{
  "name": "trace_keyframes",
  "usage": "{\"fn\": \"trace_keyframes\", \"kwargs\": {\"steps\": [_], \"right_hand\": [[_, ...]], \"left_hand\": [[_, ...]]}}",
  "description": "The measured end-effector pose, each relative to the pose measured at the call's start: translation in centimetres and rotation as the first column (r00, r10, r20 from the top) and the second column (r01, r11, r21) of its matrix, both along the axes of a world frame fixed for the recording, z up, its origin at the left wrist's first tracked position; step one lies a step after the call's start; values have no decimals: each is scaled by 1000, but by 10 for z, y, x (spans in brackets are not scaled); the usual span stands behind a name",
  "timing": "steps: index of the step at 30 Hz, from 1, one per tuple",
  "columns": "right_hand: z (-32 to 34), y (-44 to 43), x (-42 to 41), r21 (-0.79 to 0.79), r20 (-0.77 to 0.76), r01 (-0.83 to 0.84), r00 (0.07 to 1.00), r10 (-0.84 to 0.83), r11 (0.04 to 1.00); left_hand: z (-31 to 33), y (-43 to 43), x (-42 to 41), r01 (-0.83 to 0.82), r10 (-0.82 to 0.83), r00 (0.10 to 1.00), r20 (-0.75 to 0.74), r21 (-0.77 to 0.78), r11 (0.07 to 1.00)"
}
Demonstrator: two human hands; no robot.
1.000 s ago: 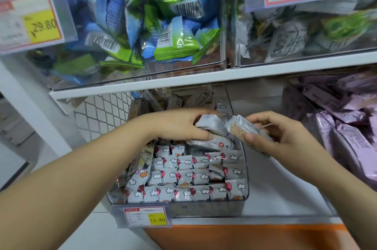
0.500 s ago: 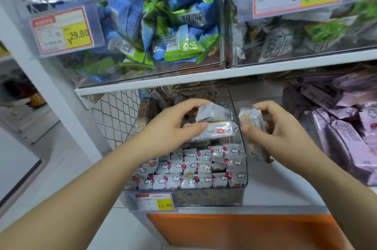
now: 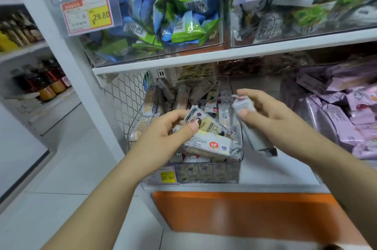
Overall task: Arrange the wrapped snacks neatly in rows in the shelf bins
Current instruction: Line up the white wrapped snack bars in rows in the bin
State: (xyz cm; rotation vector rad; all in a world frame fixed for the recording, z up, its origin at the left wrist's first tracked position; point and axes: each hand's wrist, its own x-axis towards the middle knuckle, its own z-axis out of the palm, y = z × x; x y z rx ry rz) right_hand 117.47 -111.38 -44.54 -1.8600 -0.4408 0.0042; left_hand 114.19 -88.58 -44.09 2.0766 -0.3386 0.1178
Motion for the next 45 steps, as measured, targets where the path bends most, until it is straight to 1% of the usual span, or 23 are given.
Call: {"fn": "trace_keyframes", "kwargs": {"steps": [2,3,6,8,10,12,14,16,17,19,21,23,25,28,30,32,35,40,45], "right_hand": [[0,0,-4,-35,66,-19,998,21,999],[0,0,-6,-17,67,-34,997,35,999],[-3,0,-10,57,-4,-68,998,68,996],[-7,1,-11,59,-18,-43,999,44,997],[-11,1,-8,60,-33,-13,999,15,998],[-15,2,-4,96,-96,21,995,-12,995],[-15,6,-2,169,-205,40,979,-5,985],[-16,11,-1,230,-276,58,961,8,971],[-17,12,0,234,-286,58,958,11,971],[-19,15,-2,251,-259,48,966,19,967],[-20,18,-4,361,-223,-15,970,102,932],[-18,22,-9,469,-224,-62,956,187,881],[-17,24,-10,514,-241,-49,950,199,856],[-18,23,-10,475,-221,-1,968,121,880],[-18,22,-9,451,-211,28,975,75,892],[-19,21,-8,461,-226,43,971,71,886],[-20,22,-6,448,-253,52,965,71,893],[-17,13,-3,470,-314,-31,928,200,882],[-18,10,-4,545,-314,-101,896,315,832]], "left_hand": [[-1,-3,-6,11,-11,1000,-21,-44,999],[-2,-4,-8,14,-15,999,-30,-49,999],[-8,-4,-7,47,-49,998,-44,-35,998],[-12,-4,-7,58,-65,994,-87,-77,995],[-16,-2,-7,28,-51,989,-138,-168,985],[-20,-2,-6,-43,-15,982,-188,-299,953],[-23,-1,-6,-105,1,972,-237,-425,899],[-24,-1,-8,-133,1,970,-242,-530,837],[-25,-3,-9,-147,3,969,-248,-565,812],[-28,-6,-11,-167,-4,963,-270,-607,777],[-32,-11,-14,-155,-50,956,-289,-641,751],[-35,-15,-17,-130,-99,950,-298,-660,740],[-37,-19,-19,-113,-122,948,-293,-671,732],[-38,-21,-17,-130,-84,959,-271,-683,719],[-37,-22,-15,-115,-59,970,-237,-657,745],[-38,-24,-15,-87,-54,977,-206,-617,782],[-39,-27,-16,-54,-89,975,-205,-605,795],[-40,-24,-14,-39,-128,968,-217,-631,775],[-37,-27,-16,-10,-196,954,-226,-679,734]]}}
